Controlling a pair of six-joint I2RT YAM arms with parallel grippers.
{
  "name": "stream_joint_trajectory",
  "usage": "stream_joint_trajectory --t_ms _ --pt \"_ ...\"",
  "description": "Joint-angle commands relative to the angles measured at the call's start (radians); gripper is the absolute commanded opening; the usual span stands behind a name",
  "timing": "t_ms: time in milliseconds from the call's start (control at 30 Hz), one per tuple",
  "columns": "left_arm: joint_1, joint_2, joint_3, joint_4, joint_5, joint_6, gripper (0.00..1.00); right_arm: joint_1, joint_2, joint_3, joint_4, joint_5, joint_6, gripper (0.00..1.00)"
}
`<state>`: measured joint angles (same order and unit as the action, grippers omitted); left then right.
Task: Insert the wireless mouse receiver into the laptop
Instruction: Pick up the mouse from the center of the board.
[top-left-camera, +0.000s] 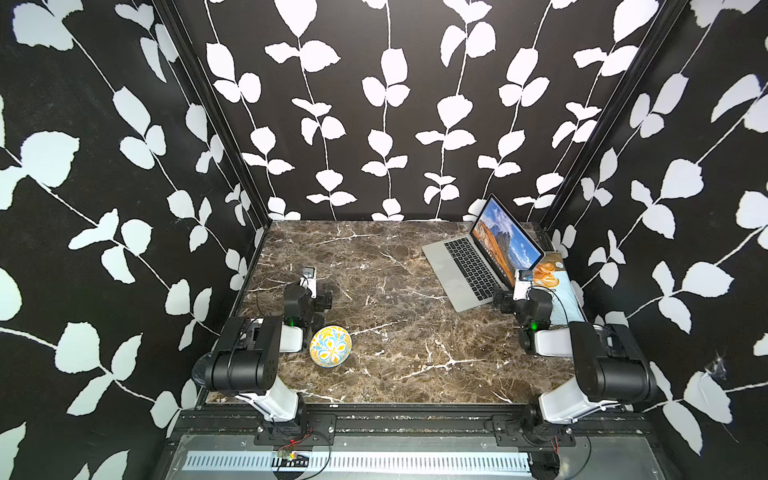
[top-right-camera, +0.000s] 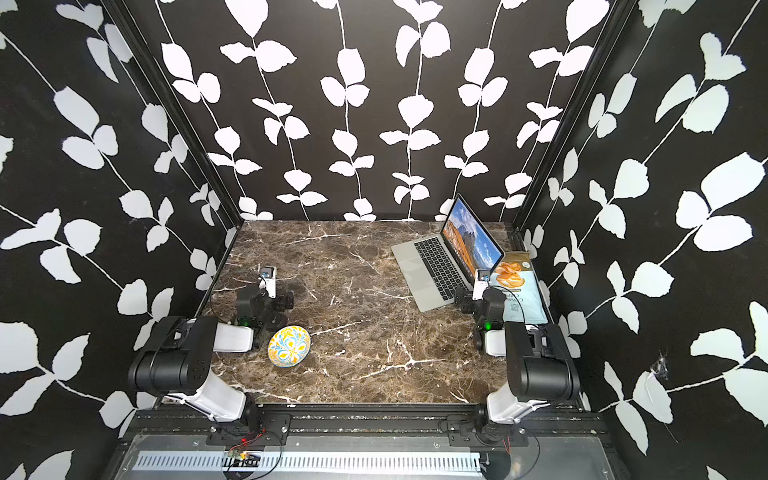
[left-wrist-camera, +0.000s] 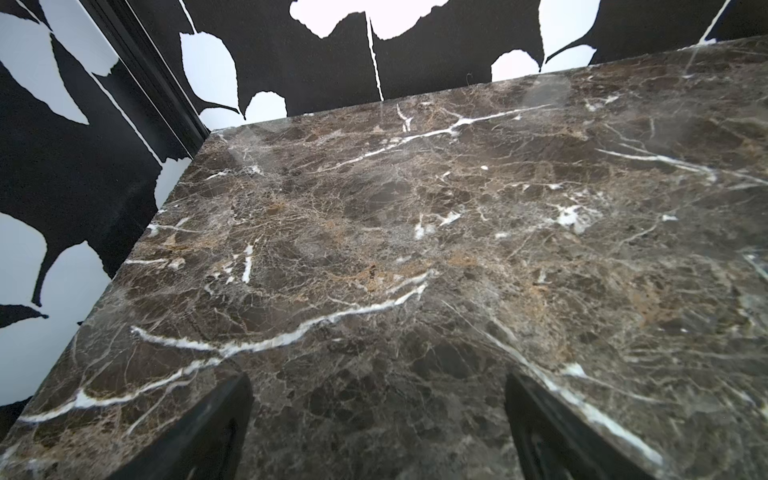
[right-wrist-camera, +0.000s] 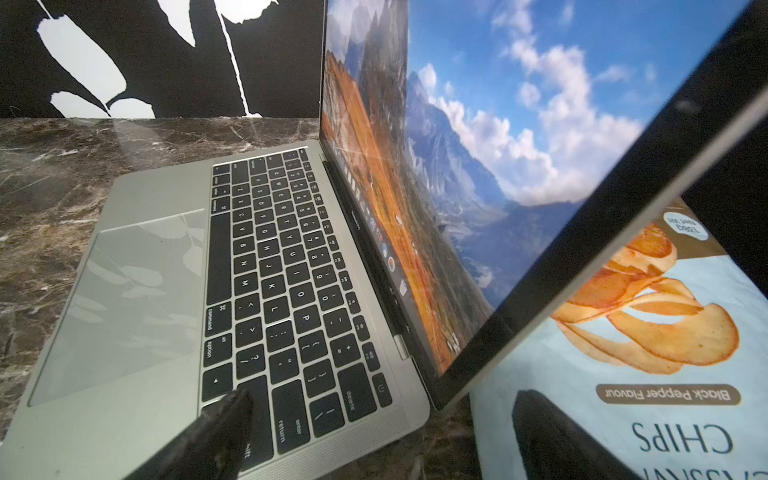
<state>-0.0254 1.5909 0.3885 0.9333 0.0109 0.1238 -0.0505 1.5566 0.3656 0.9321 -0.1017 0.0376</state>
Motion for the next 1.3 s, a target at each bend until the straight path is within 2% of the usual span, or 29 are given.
stream_joint_trajectory --t_ms 0,367,433,467,567,633,700,733,833,1000,1267 --pt "0.002 -0.014 0.012 0.012 0.014 -0.004 0.98 -0.002 -0.002 -0.003 0.041 -0.003 0.001 1.00" --pt "0.004 -0.021 0.019 -0.004 -0.004 -0.010 0.98 -0.002 -0.005 -0.009 0.049 0.028 0.009 0.99" --pt "0.004 -0.102 0.058 -0.150 -0.059 -0.030 0.98 -0.002 -0.040 -0.030 0.058 0.068 0.028 0.99" --pt "0.005 -0.165 0.094 -0.278 -0.083 -0.044 0.98 0.000 -0.074 -0.040 0.046 0.064 0.023 0.99" --pt "0.004 -0.360 0.239 -0.750 -0.200 -0.253 0.98 0.030 -0.269 -0.027 -0.158 0.093 -0.006 0.95" --pt "0.001 -0.475 0.295 -1.035 -0.248 -0.451 0.98 0.065 -0.437 0.051 -0.456 0.097 0.077 0.96" --pt "-0.005 -0.556 0.314 -1.296 -0.336 -0.680 0.98 0.095 -0.546 0.125 -0.665 0.022 0.142 0.95" --pt "-0.007 -0.596 0.312 -1.413 -0.360 -0.782 0.99 0.121 -0.586 0.143 -0.724 -0.013 0.151 0.94" --pt "-0.008 -0.669 0.270 -1.575 -0.320 -0.959 0.98 0.241 -0.658 0.150 -0.815 -0.032 0.141 0.93" --pt "-0.015 -0.661 0.193 -1.569 -0.125 -1.157 0.98 0.430 -0.657 0.130 -0.828 0.003 0.136 0.93" --pt "-0.078 -0.460 0.221 -1.459 -0.121 -1.149 0.98 0.580 -0.528 0.200 -0.923 0.112 0.091 0.91"
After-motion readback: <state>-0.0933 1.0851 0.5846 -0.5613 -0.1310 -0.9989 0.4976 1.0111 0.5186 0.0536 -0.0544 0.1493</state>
